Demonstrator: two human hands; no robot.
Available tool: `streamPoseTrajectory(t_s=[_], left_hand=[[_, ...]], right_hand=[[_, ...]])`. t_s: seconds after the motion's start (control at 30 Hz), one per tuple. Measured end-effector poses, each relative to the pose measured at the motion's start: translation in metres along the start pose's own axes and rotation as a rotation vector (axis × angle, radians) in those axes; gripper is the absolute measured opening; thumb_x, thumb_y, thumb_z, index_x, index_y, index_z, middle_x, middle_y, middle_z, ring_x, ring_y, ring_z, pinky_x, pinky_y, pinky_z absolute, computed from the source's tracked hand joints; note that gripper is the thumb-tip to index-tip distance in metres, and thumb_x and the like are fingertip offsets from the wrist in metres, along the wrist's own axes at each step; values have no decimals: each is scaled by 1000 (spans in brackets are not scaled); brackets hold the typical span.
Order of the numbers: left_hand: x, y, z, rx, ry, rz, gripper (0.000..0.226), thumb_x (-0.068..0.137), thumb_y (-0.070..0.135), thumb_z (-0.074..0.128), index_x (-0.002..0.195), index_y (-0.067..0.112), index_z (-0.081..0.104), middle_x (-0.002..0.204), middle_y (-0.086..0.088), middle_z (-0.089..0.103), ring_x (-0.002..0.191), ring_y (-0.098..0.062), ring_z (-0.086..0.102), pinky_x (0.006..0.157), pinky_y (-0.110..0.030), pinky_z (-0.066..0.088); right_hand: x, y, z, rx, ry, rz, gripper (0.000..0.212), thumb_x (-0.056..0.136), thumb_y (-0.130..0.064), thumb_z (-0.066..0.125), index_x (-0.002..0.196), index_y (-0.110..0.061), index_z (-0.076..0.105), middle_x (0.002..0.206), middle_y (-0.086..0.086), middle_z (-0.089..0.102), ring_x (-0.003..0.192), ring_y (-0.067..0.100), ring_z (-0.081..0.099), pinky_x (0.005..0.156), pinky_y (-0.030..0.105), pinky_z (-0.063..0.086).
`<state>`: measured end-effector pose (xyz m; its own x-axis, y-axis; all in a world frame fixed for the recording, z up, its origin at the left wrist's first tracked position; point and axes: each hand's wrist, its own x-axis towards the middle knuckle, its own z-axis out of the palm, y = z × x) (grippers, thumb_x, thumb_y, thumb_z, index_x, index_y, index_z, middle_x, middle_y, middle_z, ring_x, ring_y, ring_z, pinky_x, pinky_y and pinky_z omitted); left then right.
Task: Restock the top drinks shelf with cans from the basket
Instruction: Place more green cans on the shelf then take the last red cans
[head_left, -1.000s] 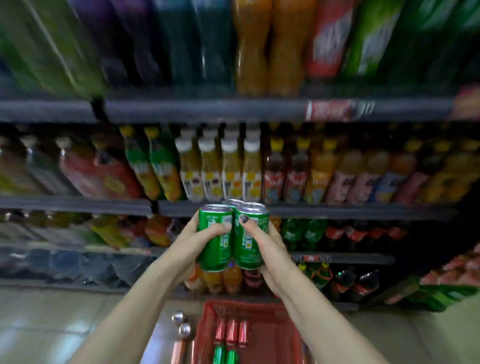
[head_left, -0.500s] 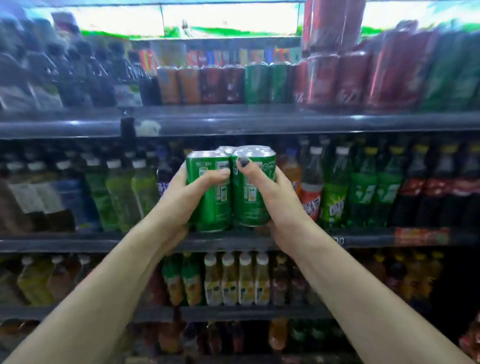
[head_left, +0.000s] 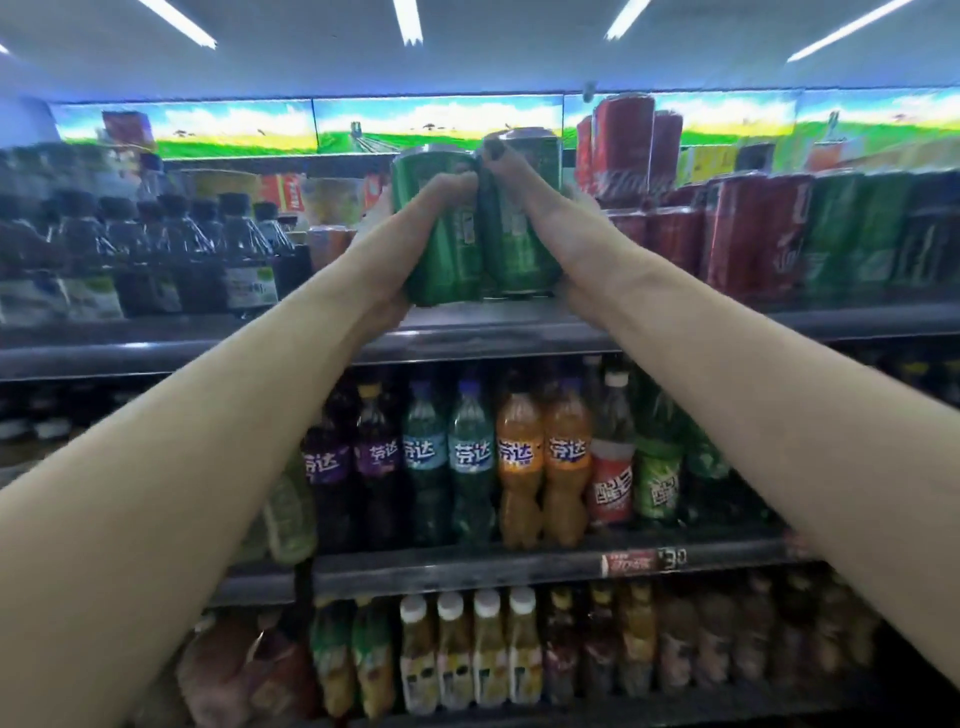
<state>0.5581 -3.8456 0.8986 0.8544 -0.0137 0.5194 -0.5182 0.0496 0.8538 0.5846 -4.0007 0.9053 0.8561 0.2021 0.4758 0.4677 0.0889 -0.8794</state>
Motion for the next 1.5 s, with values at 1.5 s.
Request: streamPoseTrajectory(t_s=[1.5], left_hand=[[113,-76,-30,72,-35,-239,55,91,30,80,137,13,57,118,-15,77,102,-30,78,83,-45,65]], right_hand=[[91,55,-25,-774,145,57,100,93,-68,53,158,-5,13,147,18,49,93,21,56,71,34,46]])
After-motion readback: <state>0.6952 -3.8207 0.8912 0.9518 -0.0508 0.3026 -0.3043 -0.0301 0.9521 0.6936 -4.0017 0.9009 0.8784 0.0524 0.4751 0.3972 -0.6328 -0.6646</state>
